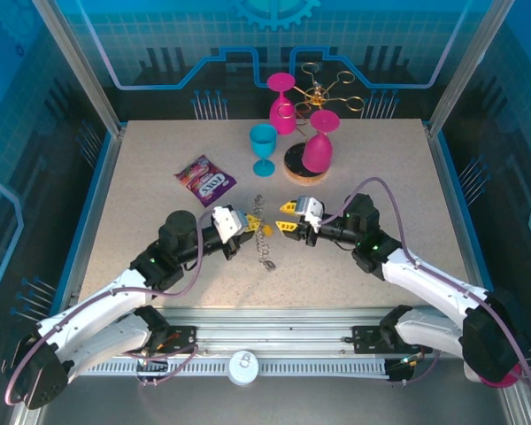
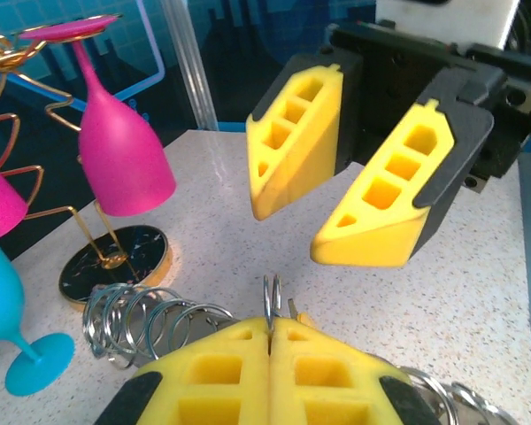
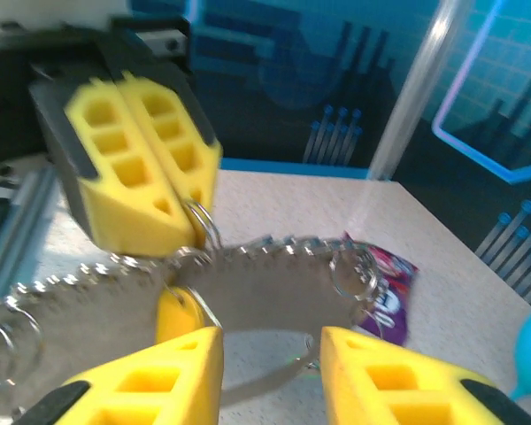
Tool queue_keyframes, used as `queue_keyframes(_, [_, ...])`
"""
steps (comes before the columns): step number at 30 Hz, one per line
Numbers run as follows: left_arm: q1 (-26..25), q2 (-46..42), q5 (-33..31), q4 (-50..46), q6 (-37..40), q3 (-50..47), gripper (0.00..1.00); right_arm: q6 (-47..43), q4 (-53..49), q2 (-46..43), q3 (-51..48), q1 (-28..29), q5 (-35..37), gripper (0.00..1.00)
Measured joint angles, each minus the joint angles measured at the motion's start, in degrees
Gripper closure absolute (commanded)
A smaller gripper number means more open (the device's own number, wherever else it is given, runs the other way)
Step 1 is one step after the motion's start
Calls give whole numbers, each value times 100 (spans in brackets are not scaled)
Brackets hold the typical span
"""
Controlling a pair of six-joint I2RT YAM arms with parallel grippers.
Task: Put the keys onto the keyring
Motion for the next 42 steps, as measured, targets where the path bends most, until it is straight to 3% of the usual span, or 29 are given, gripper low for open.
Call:
queue_keyframes(7, [0,72,348,170,136,-48,100,321,107,350,109,4,-861,73])
queue_keyframes(22, [0,238,656,216,251,-48,100,599,411,717,269,13,-1335,82])
queue_keyframes(25, [4,262,658,216,249,-48,100,595,409,765,284,13,-1390,86])
queue_keyframes(28, [9,267,660,216,245,-48,100,577,378,780,299,11,-1405,97])
queue_keyframes(30, [11,271,658,216,234,-48,100,507,323,787,330,7,-1416,100])
queue_keyframes(31, [11,271,654,212,234,-50,100,468,273,787,343,7,-1423,100])
queue_keyframes(33, [11,271,608,201,229,-48,86,387,127,787,407,7,-1410,100])
queue_keyframes(35, [9,271,509,129,238,-28,81,212,-160,778,511,17,-1373,100])
queue_keyframes(38, [9,271,367,-299,389,188,83,-229,-933,752,778,74,-1207,100])
queue_keyframes(42, [4,339,278,-1093,658,634,94,-911,-2039,732,1309,221,-791,100])
